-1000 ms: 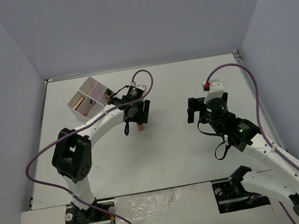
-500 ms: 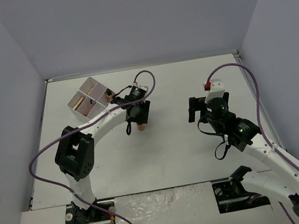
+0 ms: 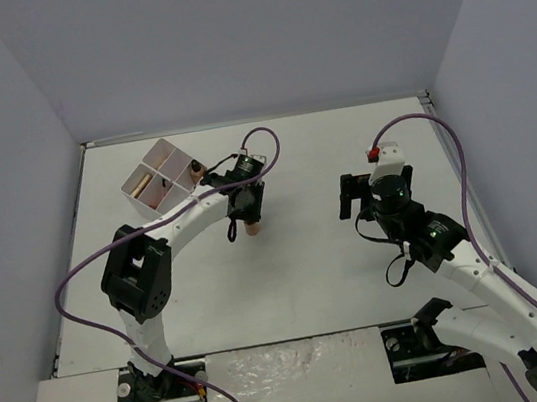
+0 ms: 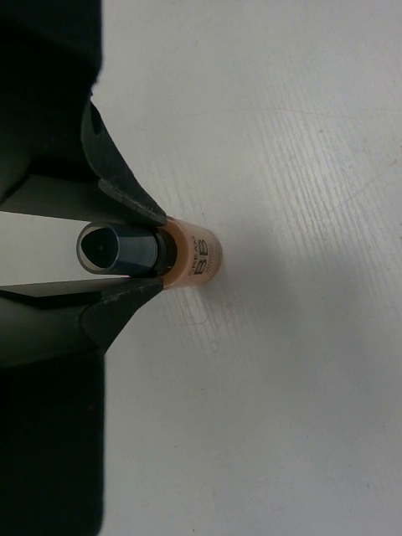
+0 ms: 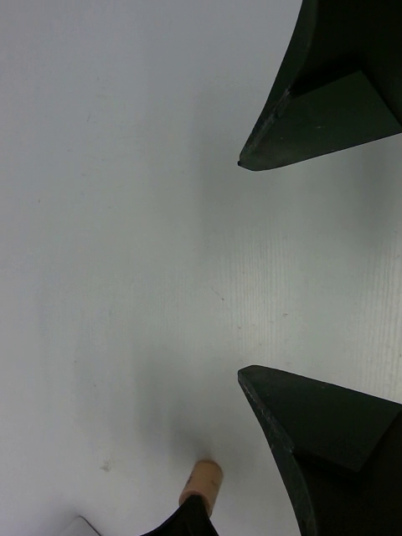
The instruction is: Organize the makeup
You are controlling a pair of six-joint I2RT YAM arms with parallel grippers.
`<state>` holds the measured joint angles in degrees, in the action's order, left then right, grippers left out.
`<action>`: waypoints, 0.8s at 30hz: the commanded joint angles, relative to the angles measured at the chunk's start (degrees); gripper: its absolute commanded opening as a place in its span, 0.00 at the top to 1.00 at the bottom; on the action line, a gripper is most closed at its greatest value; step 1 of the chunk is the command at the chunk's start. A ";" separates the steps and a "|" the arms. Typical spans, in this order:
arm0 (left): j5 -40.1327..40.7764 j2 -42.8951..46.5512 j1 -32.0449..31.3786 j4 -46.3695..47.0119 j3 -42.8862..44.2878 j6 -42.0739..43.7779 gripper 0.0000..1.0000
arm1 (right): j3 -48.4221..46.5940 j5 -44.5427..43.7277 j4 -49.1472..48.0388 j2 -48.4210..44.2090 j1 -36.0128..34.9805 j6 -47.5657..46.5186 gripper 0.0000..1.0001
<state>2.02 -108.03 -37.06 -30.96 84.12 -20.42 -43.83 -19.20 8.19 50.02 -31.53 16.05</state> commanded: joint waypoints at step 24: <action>3.90 -0.95 17.72 -11.53 27.63 5.81 1.00 | -0.81 -0.92 -2.10 1.40 0.59 -0.32 0.00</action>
<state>4.18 -107.58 -19.99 -41.97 107.62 -13.16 -43.81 -19.20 8.25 50.52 -31.42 16.05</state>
